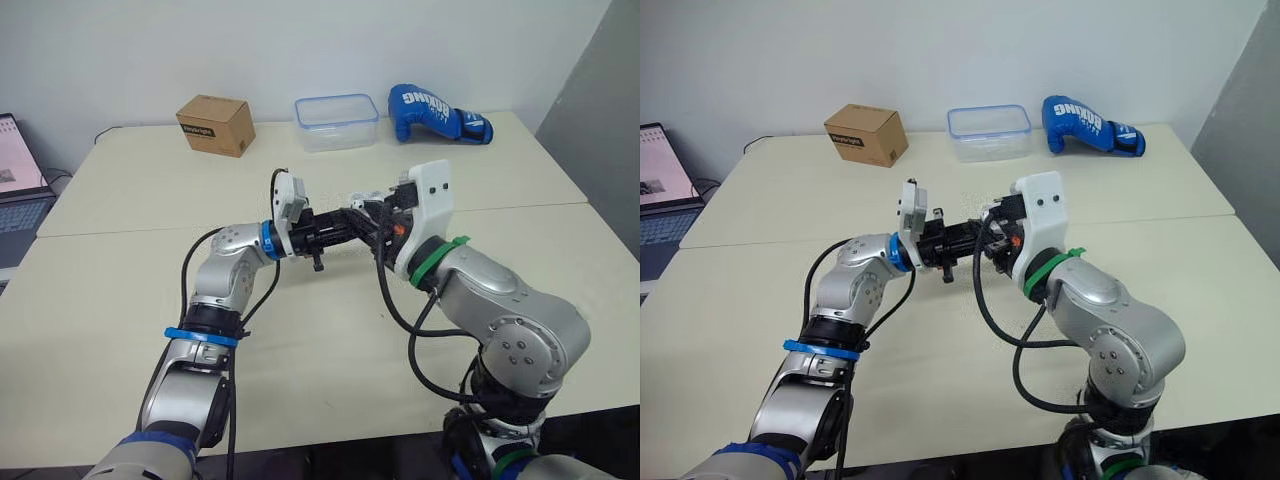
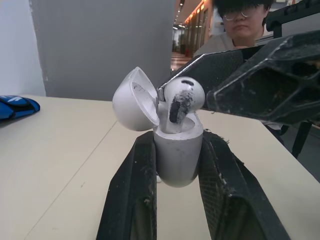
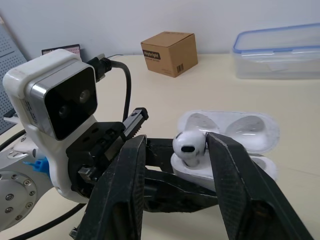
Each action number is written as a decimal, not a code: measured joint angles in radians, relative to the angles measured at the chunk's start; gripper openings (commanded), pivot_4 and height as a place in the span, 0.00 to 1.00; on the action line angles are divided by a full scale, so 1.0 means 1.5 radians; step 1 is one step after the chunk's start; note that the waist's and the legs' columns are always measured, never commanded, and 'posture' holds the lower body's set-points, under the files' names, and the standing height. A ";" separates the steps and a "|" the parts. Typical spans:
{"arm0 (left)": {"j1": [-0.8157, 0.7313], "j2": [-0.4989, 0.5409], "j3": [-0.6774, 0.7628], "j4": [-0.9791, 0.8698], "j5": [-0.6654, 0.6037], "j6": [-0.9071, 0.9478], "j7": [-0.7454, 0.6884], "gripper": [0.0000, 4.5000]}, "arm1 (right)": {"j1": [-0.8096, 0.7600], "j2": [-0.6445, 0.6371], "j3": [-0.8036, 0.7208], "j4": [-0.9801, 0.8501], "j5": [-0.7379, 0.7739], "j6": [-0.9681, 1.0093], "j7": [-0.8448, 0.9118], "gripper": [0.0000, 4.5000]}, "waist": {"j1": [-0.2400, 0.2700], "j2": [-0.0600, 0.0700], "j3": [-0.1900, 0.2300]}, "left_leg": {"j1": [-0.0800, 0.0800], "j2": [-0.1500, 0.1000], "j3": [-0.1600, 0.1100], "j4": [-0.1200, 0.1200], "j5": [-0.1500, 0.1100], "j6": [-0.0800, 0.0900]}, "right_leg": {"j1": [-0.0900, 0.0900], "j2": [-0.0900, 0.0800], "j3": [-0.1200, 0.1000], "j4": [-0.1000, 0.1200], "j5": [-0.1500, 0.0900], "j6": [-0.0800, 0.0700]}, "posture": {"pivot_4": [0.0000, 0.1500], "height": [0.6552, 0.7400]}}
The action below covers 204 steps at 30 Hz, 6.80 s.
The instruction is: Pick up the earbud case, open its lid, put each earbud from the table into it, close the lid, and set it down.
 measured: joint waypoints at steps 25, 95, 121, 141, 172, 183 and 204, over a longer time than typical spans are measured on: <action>0.101 0.089 0.035 -0.148 -0.045 0.049 -0.022 0.17 | -0.145 -0.741 0.125 0.227 0.141 -0.218 0.658 0.82 | -0.001 0.001 0.001 | 0.001 0.001 0.001 0.000 0.000 0.001 | 0.003 0.000 -0.001 -0.002 0.000 0.001 | 1.00 0.89; 0.215 0.100 0.043 -0.281 -0.066 0.064 0.071 0.17 | -0.437 -0.385 0.448 1.251 -0.618 -0.969 0.856 0.50 | -0.007 0.001 0.001 | -0.001 0.001 0.003 0.000 0.000 0.000 | -0.002 0.000 0.001 -0.001 0.000 0.000 | 1.00 0.89; 0.215 0.100 0.043 -0.281 -0.066 0.064 0.072 0.17 | -0.437 -0.384 0.446 1.250 -0.619 -0.965 0.869 0.10 | -0.007 0.001 0.001 | -0.001 0.001 0.003 0.000 0.000 0.000 | -0.002 0.000 0.001 -0.001 0.000 0.000 | 1.00 0.89; 0.210 0.099 0.040 -0.276 -0.066 0.061 0.069 0.17 | -0.239 -0.567 0.455 0.717 -0.485 -0.654 0.970 0.10 | -0.001 0.001 0.001 | -0.003 0.000 0.002 0.001 0.000 0.000 | -0.003 -0.001 0.001 0.000 0.000 0.000 | 1.00 0.89; 0.186 0.087 0.023 -0.250 -0.064 0.054 0.065 0.17 | -0.133 -0.621 0.469 0.541 -0.521 -0.561 0.969 0.54 | 0.009 -0.001 0.000 | 0.001 0.000 0.002 0.003 0.000 0.000 | 0.003 -0.001 0.000 -0.002 0.001 0.001 | 1.00 0.89; 0.186 0.087 0.023 -0.249 -0.064 0.046 0.061 0.17 | -0.133 -0.612 0.470 0.515 -0.526 -0.519 0.969 0.54 | 0.011 -0.001 0.000 | 0.000 0.000 0.002 0.002 0.000 0.000 | 0.002 -0.001 0.000 -0.002 0.001 0.001 | 1.00 0.89; 0.185 0.085 0.020 -0.230 -0.063 0.043 0.054 0.17 | -0.150 -0.606 0.501 0.476 -0.541 -0.281 0.970 0.54 | 0.011 -0.001 0.000 | 0.000 0.000 0.002 0.002 0.000 0.000 | 0.002 -0.001 0.000 -0.002 0.001 0.001 | 1.00 0.89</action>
